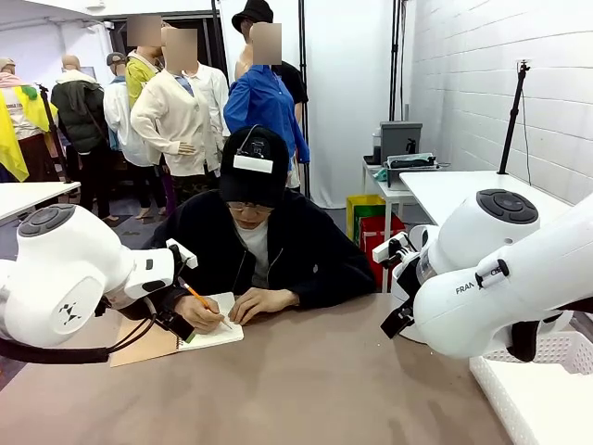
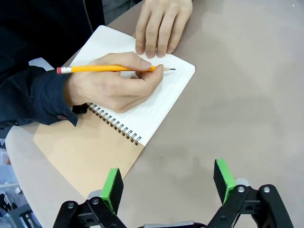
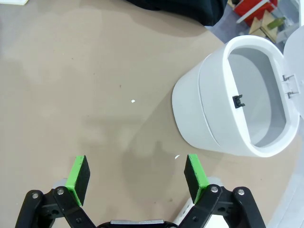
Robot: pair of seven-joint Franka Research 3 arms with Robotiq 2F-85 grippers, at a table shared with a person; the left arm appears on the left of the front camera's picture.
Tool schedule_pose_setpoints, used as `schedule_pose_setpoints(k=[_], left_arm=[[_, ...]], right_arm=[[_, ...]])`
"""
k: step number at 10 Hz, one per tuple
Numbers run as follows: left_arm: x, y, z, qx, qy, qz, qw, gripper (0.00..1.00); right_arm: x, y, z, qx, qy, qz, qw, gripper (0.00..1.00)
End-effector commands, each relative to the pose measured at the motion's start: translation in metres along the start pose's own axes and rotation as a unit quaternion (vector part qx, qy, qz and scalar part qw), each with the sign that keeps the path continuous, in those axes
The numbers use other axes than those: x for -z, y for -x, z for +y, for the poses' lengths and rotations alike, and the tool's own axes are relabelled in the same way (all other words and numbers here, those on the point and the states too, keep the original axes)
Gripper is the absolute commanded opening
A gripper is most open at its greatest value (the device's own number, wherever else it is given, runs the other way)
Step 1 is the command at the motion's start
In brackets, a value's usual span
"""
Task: Sort the paper based on its condition.
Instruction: If a person hands you a paper, place it in the Organizing basket , and if it's crumpled, put it in the Trash can.
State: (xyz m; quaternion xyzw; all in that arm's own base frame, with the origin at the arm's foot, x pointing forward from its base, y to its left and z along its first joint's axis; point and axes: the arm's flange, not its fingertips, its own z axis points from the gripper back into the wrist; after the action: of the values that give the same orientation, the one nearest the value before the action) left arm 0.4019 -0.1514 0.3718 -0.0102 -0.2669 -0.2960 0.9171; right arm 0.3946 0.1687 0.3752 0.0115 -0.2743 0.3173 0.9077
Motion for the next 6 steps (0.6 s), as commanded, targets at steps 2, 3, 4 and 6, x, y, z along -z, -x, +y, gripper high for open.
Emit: schedule_pose_setpoints(k=[2,3,4,6], left_arm=[[-0.0003,-0.0002,0.0008,-0.001,-0.001,-0.001,1.0,1.0],[-0.0003,-0.0002,0.0008,-0.001,-0.001,-0.001,1.0,1.0],[-0.0003,-0.0002,0.0008,-0.001,-0.001,-0.001,1.0,1.0],[-0.0003,-0.0002,0.0008,-0.001,-0.001,-0.001,1.0,1.0]], right_arm=[[0.0001,0.0001,-0.0001,0.0,0.0,0.0,1.0,1.0],[0.0001,0.0001,-0.0001,0.0,0.0,0.0,1.0,1.0],[0.0001,0.0001,-0.0001,0.0,0.0,0.0,1.0,1.0],[0.0001,0.0001,-0.0001,0.0,0.0,0.0,1.0,1.0]])
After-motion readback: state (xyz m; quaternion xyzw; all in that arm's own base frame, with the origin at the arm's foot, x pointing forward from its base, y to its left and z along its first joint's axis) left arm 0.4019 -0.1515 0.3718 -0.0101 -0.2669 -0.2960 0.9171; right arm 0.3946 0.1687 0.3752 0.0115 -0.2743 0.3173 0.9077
